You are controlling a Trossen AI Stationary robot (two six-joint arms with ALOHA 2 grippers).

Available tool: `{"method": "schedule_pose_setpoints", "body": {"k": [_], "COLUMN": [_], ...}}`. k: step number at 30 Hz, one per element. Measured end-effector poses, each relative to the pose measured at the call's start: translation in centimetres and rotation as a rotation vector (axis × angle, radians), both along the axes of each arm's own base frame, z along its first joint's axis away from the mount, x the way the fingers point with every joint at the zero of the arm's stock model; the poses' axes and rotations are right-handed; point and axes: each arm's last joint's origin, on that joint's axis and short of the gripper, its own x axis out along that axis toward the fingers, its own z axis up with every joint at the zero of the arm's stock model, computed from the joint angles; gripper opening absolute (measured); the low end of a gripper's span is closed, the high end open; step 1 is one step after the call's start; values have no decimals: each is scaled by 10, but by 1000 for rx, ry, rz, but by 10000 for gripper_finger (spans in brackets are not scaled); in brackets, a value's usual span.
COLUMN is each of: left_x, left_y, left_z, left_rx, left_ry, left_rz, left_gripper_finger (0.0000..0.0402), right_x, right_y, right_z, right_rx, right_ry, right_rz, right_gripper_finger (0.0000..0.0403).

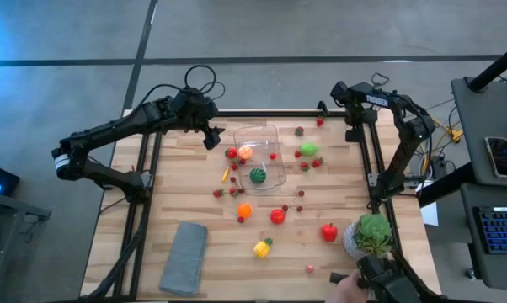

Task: Pick and placing Produce into tupperware
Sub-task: Put the red cherry into the transparent container

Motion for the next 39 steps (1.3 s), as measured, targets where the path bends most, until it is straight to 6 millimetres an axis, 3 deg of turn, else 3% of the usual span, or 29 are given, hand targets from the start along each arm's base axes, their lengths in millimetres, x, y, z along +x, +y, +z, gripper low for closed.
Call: {"method": "schedule_pose_setpoints", "body": {"k": [10, 18, 21, 26, 33, 36, 39], "left_x": [0, 0, 0, -2, -2, -2, -2], "left_y": [0, 0, 0, -1, -1, -1, -1], "left_z": [0, 0, 0, 0, 0, 0, 0], "left_rx": [0, 0, 0, -2, 2, 0, -5], "left_ry": [0, 0, 0, 5, 12, 11, 8], "left_rz": [0, -1, -1, -1, -7, -11, -17], "left_gripper_finger": [263, 263, 263, 263, 263, 263, 263], "right_x": [0, 13, 23, 43, 103, 110, 93], "right_y": [0, -4, 0, 7, 28, 24, 4], "right_z": [0, 7, 9, 15, 49, 72, 81], "right_rx": [13, 78, 102, 155, 160, 119, 116], "right_ry": [7, -38, -60, -42, 44, 99, 32], "right_rz": [46, 400, 498, 801, 1500, 1502, 1385], "right_gripper_finger": [276, 270, 270, 269, 266, 264, 264]}}
